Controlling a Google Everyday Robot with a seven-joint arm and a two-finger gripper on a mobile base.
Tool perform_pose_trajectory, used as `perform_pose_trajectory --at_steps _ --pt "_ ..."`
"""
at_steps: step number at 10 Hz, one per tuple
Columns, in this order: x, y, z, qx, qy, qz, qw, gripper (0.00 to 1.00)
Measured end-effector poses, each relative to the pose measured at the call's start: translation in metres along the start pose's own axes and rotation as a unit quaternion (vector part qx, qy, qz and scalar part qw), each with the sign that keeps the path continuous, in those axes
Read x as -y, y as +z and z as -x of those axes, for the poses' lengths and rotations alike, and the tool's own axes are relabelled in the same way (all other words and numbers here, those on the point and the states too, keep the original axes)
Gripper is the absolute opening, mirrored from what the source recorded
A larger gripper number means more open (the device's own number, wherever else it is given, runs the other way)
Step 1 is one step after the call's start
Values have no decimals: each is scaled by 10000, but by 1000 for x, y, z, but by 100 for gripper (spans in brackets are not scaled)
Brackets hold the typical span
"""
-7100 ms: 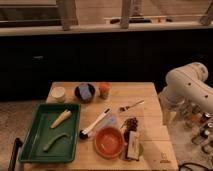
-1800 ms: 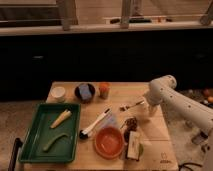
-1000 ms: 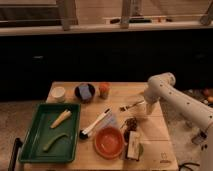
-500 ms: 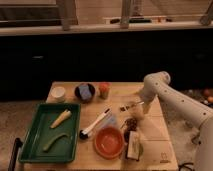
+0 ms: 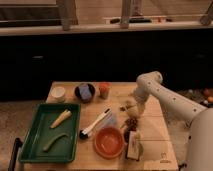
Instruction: Place fork in red bowl
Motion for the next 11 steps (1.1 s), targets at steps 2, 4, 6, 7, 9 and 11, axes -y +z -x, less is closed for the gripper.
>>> perform_pose_trajectory --at_steps 2,4,6,7,9,11 --pt "1 7 1 39 -34 72 10000 73" --pt "4 20 5 125 -67 159 9998 51" --pt "4 21 6 166 -73 182 9997 29" --pt "3 20 6 169 -69 190 9997 24" --pt "2 17 6 168 -72 207 9996 4" --pt "3 16 6 162 -83 207 9996 0"
